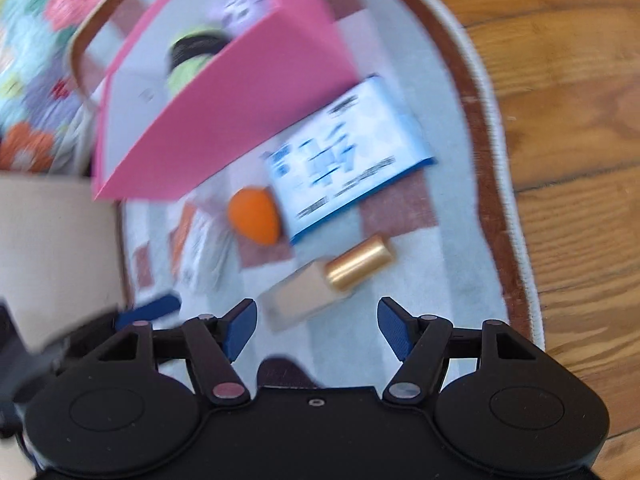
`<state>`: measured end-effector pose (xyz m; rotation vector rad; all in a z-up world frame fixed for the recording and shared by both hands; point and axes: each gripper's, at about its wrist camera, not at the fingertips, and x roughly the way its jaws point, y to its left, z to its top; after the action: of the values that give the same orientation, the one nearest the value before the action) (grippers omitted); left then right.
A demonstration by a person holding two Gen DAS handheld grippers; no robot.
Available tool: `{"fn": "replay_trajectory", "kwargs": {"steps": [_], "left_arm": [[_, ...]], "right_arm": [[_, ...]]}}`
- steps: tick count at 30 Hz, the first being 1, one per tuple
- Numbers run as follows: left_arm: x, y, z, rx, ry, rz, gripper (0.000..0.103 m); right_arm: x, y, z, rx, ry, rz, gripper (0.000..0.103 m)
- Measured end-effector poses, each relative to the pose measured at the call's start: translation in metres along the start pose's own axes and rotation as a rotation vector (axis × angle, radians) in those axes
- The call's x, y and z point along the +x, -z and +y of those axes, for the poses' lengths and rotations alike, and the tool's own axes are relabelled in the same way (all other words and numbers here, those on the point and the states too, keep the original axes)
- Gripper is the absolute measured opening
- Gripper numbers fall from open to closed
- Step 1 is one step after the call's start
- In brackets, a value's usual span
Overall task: Organize objects
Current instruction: 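Lower the left tool onto the beige foundation bottle and close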
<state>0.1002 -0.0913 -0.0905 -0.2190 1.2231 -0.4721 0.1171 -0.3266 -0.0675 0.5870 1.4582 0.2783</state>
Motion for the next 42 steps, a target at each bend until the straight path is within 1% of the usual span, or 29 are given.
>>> {"fn": "replay_trajectory", "kwargs": {"steps": [2,3,5,6,8,9,10,12,13,14,15,16,17,19,20,22,24,26,27,28,29,30,31,32,34,36,39,42], "left_arm": [[0.009,0.004,0.001,-0.001,0.005,-0.002,0.073],[0.013,0.005,0.002,0.0,0.012,0.0,0.073],[0.023,0.008,0.0,0.008,0.032,0.009,0.073],[0.029,0.009,-0.001,0.019,0.031,0.021,0.073],[0.04,0.01,-0.006,0.046,-0.019,0.041,0.073],[0.042,0.01,-0.007,0.063,-0.025,0.038,0.073],[0.043,0.011,-0.008,0.072,-0.024,0.029,0.073],[0.046,0.011,-0.011,0.09,-0.006,0.013,0.073],[0.048,0.012,-0.012,0.1,0.004,0.008,0.071],[0.05,0.013,-0.014,0.104,0.015,0.006,0.065],[0.051,0.014,-0.014,0.092,0.046,0.01,0.058],[0.052,0.015,-0.012,0.063,0.058,0.01,0.057],[0.053,0.016,-0.011,0.043,0.065,0.012,0.056],[0.053,0.018,-0.006,0.01,0.079,0.023,0.05],[0.053,0.019,-0.003,-0.012,0.09,0.027,0.049],[0.053,0.023,0.003,-0.058,0.119,0.045,0.049],[0.053,0.028,0.007,-0.085,0.131,0.057,0.049],[0.051,0.034,0.009,-0.096,0.133,0.06,0.049],[0.051,0.037,0.012,-0.111,0.149,0.059,0.049],[0.051,0.04,0.014,-0.13,0.175,0.064,0.049],[0.051,0.042,0.016,-0.15,0.188,0.064,0.048],[0.052,0.043,0.017,-0.164,0.198,0.065,0.048],[0.053,0.043,0.017,-0.173,0.195,0.063,0.044],[0.052,0.042,0.018,-0.174,0.177,0.047,0.043],[0.045,0.04,0.016,-0.142,0.141,0.002,0.043],[0.038,0.037,0.016,-0.125,0.125,-0.035,0.043],[0.032,0.031,0.024,-0.156,0.11,-0.058,0.042],[0.027,0.027,0.038,-0.198,0.103,-0.069,0.04]], "right_arm": [[0.002,0.008,-0.007,0.109,0.061,-0.084,0.072],[0.006,0.012,-0.009,0.149,0.072,-0.093,0.072],[0.012,0.016,-0.012,0.186,0.033,-0.084,0.072],[0.014,0.018,-0.014,0.196,0.015,-0.083,0.072],[0.013,0.02,-0.014,0.175,-0.015,-0.092,0.072],[0.013,0.021,-0.013,0.162,-0.035,-0.09,0.072],[0.014,0.021,-0.012,0.158,-0.045,-0.088,0.072],[0.017,0.021,-0.01,0.148,-0.038,-0.09,0.069],[0.019,0.019,-0.009,0.143,-0.033,-0.087,0.067],[0.021,0.019,-0.009,0.142,-0.029,-0.085,0.062],[0.024,0.018,-0.009,0.141,-0.027,-0.084,0.057],[0.026,0.017,-0.009,0.137,-0.025,-0.083,0.053],[0.028,0.017,-0.008,0.134,-0.023,-0.093,0.042],[0.028,0.017,-0.005,0.107,-0.015,-0.117,0.039],[0.028,0.018,-0.002,0.088,-0.013,-0.123,0.037],[0.028,0.019,0.006,0.037,0.005,-0.141,0.037],[0.03,0.019,0.013,-0.009,0.013,-0.151,0.037],[0.032,0.019,0.019,-0.049,-0.002,-0.149,0.037],[0.032,0.02,0.023,-0.079,-0.011,-0.145,0.037],[0.033,0.021,0.026,-0.1,-0.028,-0.143,0.037],[0.034,0.021,0.029,-0.112,-0.065,-0.125,0.037],[0.037,0.022,0.031,-0.117,-0.104,-0.099,0.037],[0.036,0.024,0.033,-0.127,-0.115,-0.101,0.037],[0.034,0.025,0.037,-0.146,-0.105,-0.116,0.037],[0.031,0.028,0.045,-0.19,-0.057,-0.157,0.037],[0.029,0.027,0.044,-0.192,-0.042,-0.158,0.037],[0.03,0.027,0.044,-0.19,-0.013,-0.146,0.038],[0.022,0.031,0.044,-0.204,0.028,-0.174,0.04]]}}
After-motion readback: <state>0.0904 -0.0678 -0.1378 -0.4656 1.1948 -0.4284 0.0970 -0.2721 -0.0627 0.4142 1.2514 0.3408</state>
